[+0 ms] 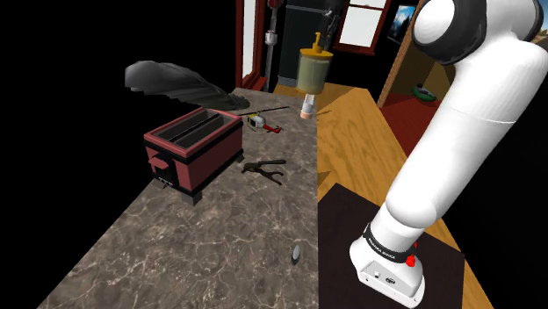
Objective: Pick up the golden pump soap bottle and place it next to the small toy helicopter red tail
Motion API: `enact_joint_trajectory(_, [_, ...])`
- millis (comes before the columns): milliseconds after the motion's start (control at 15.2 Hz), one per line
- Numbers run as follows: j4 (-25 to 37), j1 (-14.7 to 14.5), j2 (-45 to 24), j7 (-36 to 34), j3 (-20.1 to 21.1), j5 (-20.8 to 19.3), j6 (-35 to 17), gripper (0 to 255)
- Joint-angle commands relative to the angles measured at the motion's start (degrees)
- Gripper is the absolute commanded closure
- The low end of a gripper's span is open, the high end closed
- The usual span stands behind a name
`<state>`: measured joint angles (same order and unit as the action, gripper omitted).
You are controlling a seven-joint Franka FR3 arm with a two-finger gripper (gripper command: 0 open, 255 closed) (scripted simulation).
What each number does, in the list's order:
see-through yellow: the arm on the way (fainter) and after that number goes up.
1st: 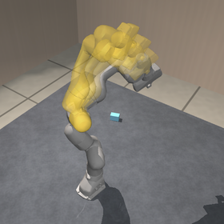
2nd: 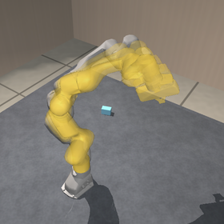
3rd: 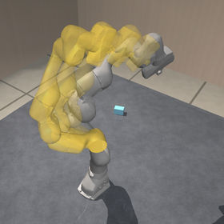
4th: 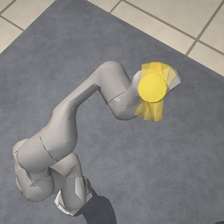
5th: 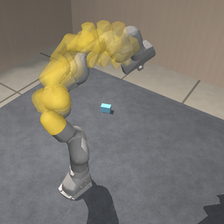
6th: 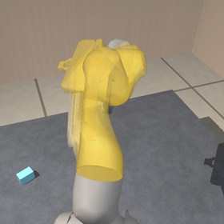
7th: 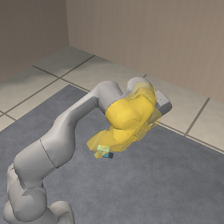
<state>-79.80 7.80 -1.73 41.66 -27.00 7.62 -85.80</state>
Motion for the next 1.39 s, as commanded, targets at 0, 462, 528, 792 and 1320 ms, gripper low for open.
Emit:
enact_joint_trajectory(0, [-1.0,0.3,-0.3,0.7,-0.2,0.2,-1.3,255])
enact_joint_trajectory(462, [-9.3,-0.3,2.1,0.6,0.2,-1.0,-7.5,255])
enact_joint_trajectory(528, [-10.3,-0.3,2.3,0.6,0.3,-1.1,-8.3,255])
enact_joint_trajectory(792, [-14.4,-0.5,3.2,0.6,0.5,-1.5,-11.6,255])
enact_joint_trajectory(1320, [-21.6,-0.6,4.1,1.0,0.6,-1.8,-18.0,255])
